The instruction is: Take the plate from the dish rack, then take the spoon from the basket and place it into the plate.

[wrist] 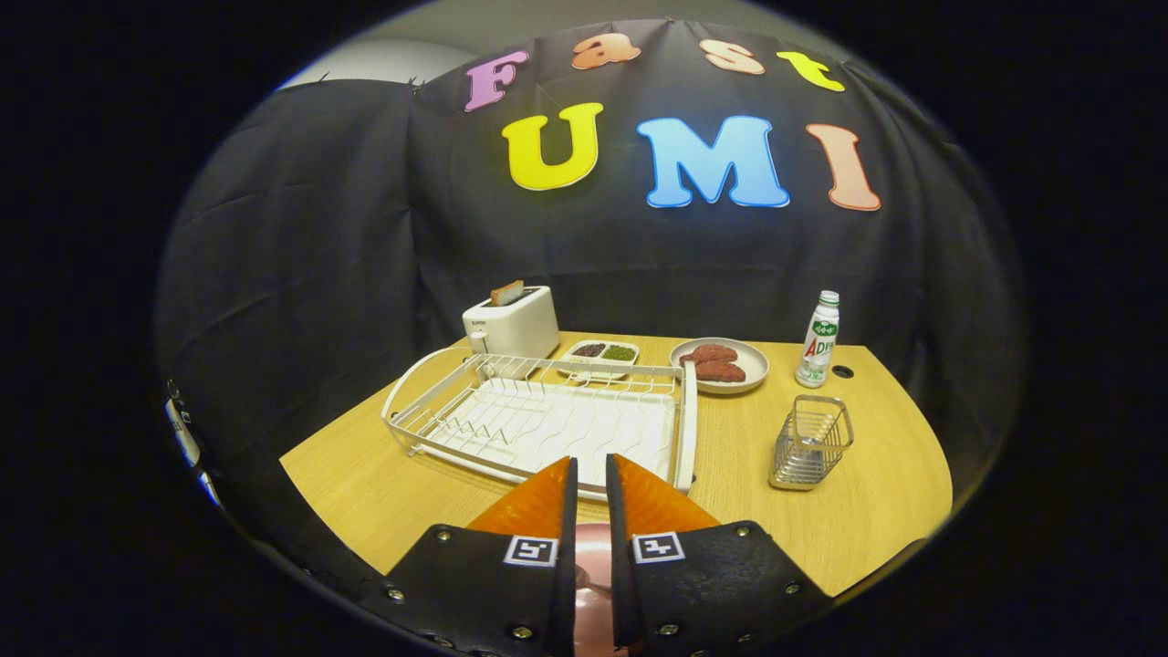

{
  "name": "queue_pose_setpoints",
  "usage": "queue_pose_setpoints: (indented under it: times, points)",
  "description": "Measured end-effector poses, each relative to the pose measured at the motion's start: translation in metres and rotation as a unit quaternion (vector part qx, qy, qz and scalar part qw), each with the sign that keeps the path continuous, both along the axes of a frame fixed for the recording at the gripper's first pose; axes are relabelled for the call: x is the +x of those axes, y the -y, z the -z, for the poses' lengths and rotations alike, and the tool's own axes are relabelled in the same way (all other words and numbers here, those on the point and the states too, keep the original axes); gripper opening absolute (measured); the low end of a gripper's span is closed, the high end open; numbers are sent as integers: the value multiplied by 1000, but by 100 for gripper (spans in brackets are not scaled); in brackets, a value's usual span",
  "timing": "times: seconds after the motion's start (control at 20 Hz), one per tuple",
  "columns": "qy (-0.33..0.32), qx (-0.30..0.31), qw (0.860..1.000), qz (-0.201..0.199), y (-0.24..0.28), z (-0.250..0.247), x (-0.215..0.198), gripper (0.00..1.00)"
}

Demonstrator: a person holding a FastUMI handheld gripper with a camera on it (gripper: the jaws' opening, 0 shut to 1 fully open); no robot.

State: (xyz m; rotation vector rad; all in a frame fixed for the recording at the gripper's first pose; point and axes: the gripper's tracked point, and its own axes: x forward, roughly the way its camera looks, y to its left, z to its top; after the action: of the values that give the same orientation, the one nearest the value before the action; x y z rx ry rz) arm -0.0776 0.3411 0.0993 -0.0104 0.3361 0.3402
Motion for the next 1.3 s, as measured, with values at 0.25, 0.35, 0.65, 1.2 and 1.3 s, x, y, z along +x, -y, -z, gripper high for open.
queue_pose_setpoints:
  times: [0.25,0.35,0.65,1.2,1.3]
  points:
    - [70,-3,997,40,50,-55,11,16]
    - [89,2,994,60,74,-75,15,16]
    - [141,9,982,123,150,-121,20,19]
    - [178,-12,970,165,259,-92,42,96]
    - [198,-2,966,166,278,-85,51,96]
